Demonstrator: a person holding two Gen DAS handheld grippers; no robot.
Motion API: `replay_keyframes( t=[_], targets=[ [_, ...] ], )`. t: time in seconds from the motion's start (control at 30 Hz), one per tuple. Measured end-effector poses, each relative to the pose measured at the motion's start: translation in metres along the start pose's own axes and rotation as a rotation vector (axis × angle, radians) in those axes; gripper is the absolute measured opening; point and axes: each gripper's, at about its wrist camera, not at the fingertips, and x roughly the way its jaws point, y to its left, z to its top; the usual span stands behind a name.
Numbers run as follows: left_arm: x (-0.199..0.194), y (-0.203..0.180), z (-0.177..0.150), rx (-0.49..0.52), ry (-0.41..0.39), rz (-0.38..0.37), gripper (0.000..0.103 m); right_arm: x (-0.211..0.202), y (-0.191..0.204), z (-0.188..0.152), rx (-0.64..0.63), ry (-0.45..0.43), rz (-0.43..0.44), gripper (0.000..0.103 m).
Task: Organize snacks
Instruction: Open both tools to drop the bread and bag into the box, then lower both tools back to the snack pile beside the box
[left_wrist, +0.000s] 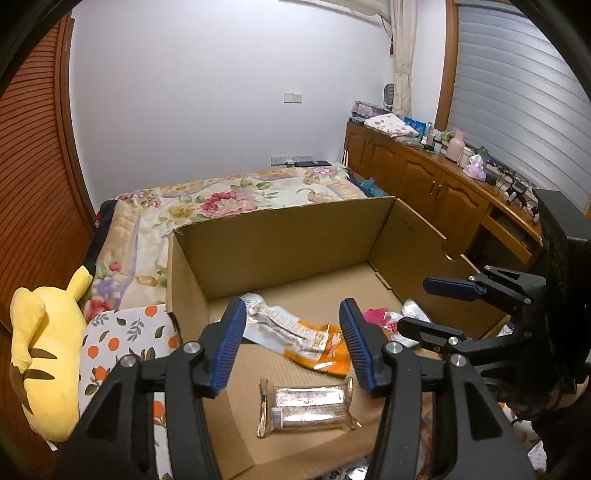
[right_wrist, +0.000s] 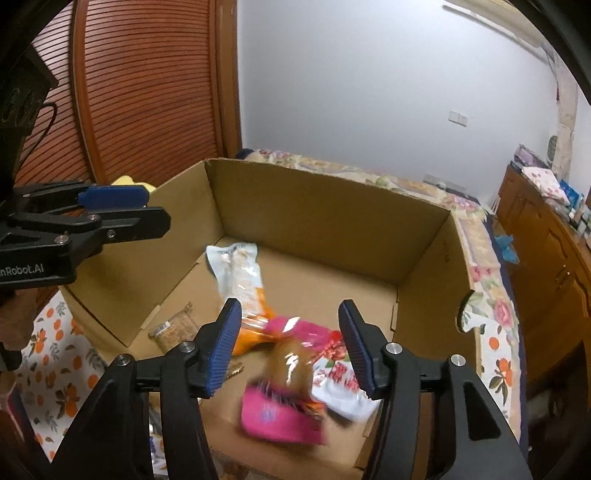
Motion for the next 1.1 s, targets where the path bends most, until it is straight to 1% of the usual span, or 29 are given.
replay_keyframes(
  t=[0.13, 0.23, 0.3, 0.37, 0.53, 0.7, 1.1],
  targets=[
    [-0.019, -0.006, -0.005, 0.009, -0.025, -0.002, 0.056, -0.018, 0.005, -0.004, 0.014, -0.028, 0.001, 0.056],
    [-0.035, -0.011, -0.01, 0.024, -0.042, -0.004, 0.059, -0.038, 0.01, -0.01, 0.024, -0.052, -0.004, 0.056],
    [-0.047, -0.015, -0.016, 0.032, -0.063, -0.005, 0.071, -0.048, 0.014, -0.014, 0.03, -0.064, -0.005, 0.056],
    [-0.057, -0.017, -0.021, 0.035, -0.081, -0.007, 0.072, -0.06, 0.015, -0.02, 0.041, -0.079, -0.006, 0.056],
    [-0.073, -0.024, -0.04, 0.051, -0.076, -0.01, 0.072, -0.081, 0.024, -0.036, 0.042, -0.096, -0.014, 0.056],
    [-0.086, -0.027, -0.06, 0.045, -0.069, -0.021, 0.072, -0.095, 0.032, -0.053, 0.054, -0.104, -0.01, 0.057],
    [-0.092, -0.038, -0.105, 0.052, -0.018, -0.043, 0.072, -0.103, 0.05, -0.092, 0.069, -0.078, 0.01, 0.057]
  ],
)
